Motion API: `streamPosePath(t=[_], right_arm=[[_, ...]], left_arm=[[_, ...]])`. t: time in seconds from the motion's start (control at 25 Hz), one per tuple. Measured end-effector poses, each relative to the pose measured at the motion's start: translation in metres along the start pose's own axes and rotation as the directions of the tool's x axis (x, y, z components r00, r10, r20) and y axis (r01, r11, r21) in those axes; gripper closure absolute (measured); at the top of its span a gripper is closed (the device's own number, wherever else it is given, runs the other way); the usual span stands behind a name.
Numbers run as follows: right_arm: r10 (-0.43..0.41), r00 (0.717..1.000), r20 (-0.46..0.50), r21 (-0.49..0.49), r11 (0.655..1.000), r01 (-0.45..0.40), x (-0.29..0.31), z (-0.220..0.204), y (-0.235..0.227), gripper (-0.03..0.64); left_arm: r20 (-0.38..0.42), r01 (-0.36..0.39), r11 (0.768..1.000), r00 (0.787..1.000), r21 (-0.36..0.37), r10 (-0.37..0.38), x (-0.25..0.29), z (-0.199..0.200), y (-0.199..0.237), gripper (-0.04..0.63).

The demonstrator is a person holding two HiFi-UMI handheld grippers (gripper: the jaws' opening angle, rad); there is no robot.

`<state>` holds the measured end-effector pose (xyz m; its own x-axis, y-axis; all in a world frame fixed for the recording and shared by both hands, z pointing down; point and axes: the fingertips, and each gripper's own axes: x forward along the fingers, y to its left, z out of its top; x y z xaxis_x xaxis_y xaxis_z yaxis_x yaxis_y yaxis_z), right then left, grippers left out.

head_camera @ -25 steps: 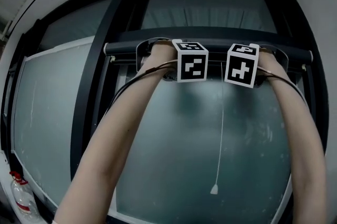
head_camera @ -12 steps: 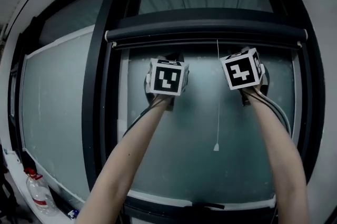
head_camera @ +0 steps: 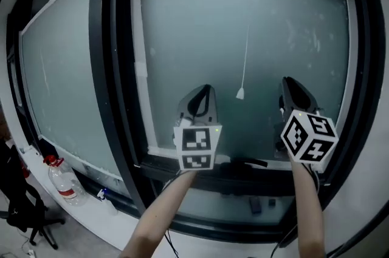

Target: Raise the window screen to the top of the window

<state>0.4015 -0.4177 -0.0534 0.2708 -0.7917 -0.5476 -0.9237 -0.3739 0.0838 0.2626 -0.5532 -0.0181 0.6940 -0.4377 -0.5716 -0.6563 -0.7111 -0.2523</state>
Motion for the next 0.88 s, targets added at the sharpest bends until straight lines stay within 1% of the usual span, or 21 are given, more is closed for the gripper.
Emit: streamPosePath(t=[0.04,0.08,0.12,0.16,0.2,0.24,0.28,0.36,0.4,0.48,0.56,0.64,0.68,0.72,0.76,0.8,0.88], right_arm=[[0.012,1.000,-0.013,-0.012,1.000,-0.012,-0.026,-0.025,0.002,0.568],[0.031,0.999,-0.033,-0.004,1.000,-0.031,-0.053,-0.052,0.004,0.568],[0.052,0.997,-0.062,0.036,0.998,-0.050,-0.081,-0.082,0.008,0.568],[0.073,0.993,-0.096,0.101,0.993,-0.063,-0.108,-0.112,0.013,0.568],[0.089,0.987,-0.135,0.169,0.984,-0.066,-0.134,-0.141,0.019,0.568],[0.101,0.979,-0.179,0.215,0.975,-0.061,-0.160,-0.167,0.026,0.568],[0.106,0.968,-0.228,0.229,0.972,-0.052,-0.183,-0.191,0.032,0.568],[0.087,0.940,-0.331,0.188,0.982,-0.025,-0.225,-0.231,0.041,0.568],[0.071,0.924,-0.375,0.161,0.987,-0.010,-0.243,-0.248,0.045,0.568],[0.058,0.896,-0.440,0.146,0.989,0.008,-0.269,-0.272,0.053,0.568],[0.091,0.872,-0.481,0.179,0.984,-0.003,-0.283,-0.287,0.065,0.569],[0.142,0.850,-0.508,0.195,0.980,-0.047,-0.290,-0.295,0.079,0.575],[0.156,0.842,-0.517,0.181,0.981,-0.071,-0.293,-0.295,0.085,0.575],[0.158,0.840,-0.519,0.161,0.983,-0.086,-0.295,-0.291,0.089,0.575],[0.154,0.845,-0.513,0.145,0.985,-0.091,-0.297,-0.284,0.093,0.575],[0.147,0.852,-0.503,0.135,0.987,-0.091,-0.301,-0.276,0.097,0.575],[0.130,0.863,-0.487,0.121,0.989,-0.081,-0.314,-0.260,0.106,0.575]], left_arm=[[-0.025,0.012,0.999,1.000,-0.049,-0.013,-0.024,-0.020,-0.013,0.586],[-0.061,0.021,0.992,0.998,-0.125,-0.029,-0.050,-0.045,-0.027,0.586],[-0.107,0.022,0.979,0.993,-0.205,-0.045,-0.077,-0.073,-0.041,0.586],[-0.160,0.013,0.964,0.985,-0.266,-0.057,-0.104,-0.102,-0.055,0.586],[-0.212,-0.006,0.953,0.975,-0.302,-0.061,-0.131,-0.129,-0.068,0.586],[-0.257,-0.029,0.947,0.965,-0.319,-0.057,-0.156,-0.152,-0.077,0.586],[-0.293,-0.052,0.942,0.955,-0.332,-0.051,-0.179,-0.171,-0.085,0.586],[-0.354,-0.086,0.925,0.934,-0.371,-0.055,-0.217,-0.202,-0.099,0.586],[-0.387,-0.092,0.919,0.920,-0.382,-0.069,-0.232,-0.216,-0.107,0.586],[-0.446,-0.083,0.925,0.889,-0.372,-0.100,-0.255,-0.235,-0.118,0.586],[-0.481,-0.066,0.933,0.869,-0.353,-0.120,-0.274,-0.239,-0.125,0.586],[-0.501,-0.042,0.945,0.855,-0.323,-0.133,-0.293,-0.235,-0.127,0.586],[-0.506,-0.027,0.953,0.852,-0.300,-0.136,-0.302,-0.232,-0.126,0.586],[-0.508,-0.013,0.960,0.850,-0.280,-0.137,-0.310,-0.228,-0.123,0.586],[-0.507,-0.009,0.962,0.851,-0.272,-0.135,-0.318,-0.224,-0.117,0.586],[-0.505,-0.018,0.959,0.853,-0.282,-0.132,-0.325,-0.221,-0.111,0.586],[-0.492,-0.052,0.943,0.862,-0.328,-0.123,-0.340,-0.215,-0.100,0.586]])
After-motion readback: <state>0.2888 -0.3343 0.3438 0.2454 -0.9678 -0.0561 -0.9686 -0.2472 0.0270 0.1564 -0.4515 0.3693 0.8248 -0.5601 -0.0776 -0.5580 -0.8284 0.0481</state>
